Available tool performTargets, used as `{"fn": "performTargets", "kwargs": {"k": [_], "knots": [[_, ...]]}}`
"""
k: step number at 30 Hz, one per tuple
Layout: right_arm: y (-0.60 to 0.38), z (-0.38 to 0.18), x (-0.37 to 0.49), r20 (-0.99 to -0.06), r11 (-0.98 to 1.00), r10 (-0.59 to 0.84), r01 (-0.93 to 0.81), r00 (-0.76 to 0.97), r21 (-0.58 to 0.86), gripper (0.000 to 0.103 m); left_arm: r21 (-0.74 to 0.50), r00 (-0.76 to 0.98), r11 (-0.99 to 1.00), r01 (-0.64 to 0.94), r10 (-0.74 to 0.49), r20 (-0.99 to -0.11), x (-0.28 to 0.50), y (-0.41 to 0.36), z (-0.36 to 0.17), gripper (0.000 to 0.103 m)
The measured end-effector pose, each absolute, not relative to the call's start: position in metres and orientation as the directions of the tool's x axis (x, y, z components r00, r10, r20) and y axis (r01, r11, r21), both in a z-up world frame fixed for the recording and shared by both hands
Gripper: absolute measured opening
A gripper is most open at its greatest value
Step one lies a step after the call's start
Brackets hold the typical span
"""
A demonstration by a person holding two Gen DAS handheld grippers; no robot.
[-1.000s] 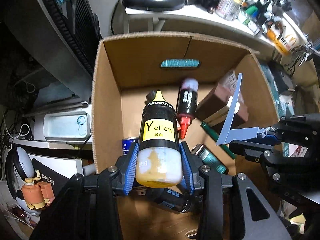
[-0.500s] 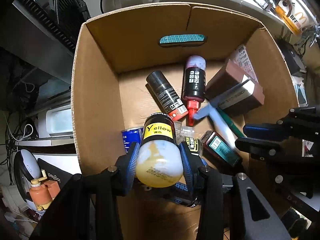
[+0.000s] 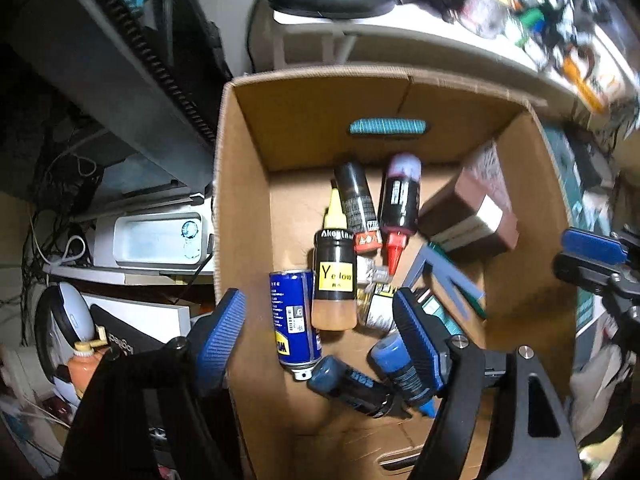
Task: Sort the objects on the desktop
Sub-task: 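Move both empty tools back over the cutting mat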
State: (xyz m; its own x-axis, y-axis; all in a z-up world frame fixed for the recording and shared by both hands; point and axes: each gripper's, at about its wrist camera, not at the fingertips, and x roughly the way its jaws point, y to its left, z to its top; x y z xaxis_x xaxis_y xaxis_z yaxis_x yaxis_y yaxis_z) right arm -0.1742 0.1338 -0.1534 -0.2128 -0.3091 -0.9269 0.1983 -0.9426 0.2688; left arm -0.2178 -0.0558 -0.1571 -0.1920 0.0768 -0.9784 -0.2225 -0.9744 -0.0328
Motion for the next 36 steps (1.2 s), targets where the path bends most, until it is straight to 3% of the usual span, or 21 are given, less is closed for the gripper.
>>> {"fn": "performTargets", "kwargs": {"k": [5, 9, 12, 15, 21, 36], "knots": [[0.183, -0.123, -0.162, -0.891, -0.953, -0.301, 0.098, -0.341, 0.285, 0.036, -0.096, -0.234, -0.980, -0.175, 0.136, -0.963, -0.215, -0.065, -0.143, 0.089], [0.228, -0.105, -0.145, -0.861, -0.958, -0.262, 0.010, -0.436, 0.287, 0.048, -0.135, -0.238, -0.979, -0.156, 0.170, -0.956, -0.210, -0.066, -0.139, 0.102], [0.261, -0.095, -0.128, -0.851, -0.956, -0.224, -0.061, -0.475, 0.286, 0.050, -0.164, -0.238, -0.975, -0.149, 0.197, -0.951, -0.205, -0.062, -0.137, 0.103], [0.295, -0.088, -0.108, -0.852, -0.954, -0.175, -0.130, -0.493, 0.271, 0.062, -0.177, -0.235, -0.972, -0.153, 0.210, -0.949, -0.197, -0.052, -0.134, 0.103], [0.354, -0.087, -0.072, -0.848, -0.946, -0.138, -0.186, -0.511, 0.266, 0.074, -0.186, -0.248, -0.970, -0.155, 0.220, -0.943, -0.174, -0.019, -0.124, 0.103], [0.533, -0.137, 0.015, -0.865, -0.936, -0.186, -0.183, -0.466, 0.300, 0.074, -0.247, -0.396, -0.969, -0.024, 0.236, -0.887, -0.076, 0.094, -0.092, 0.103]]}}
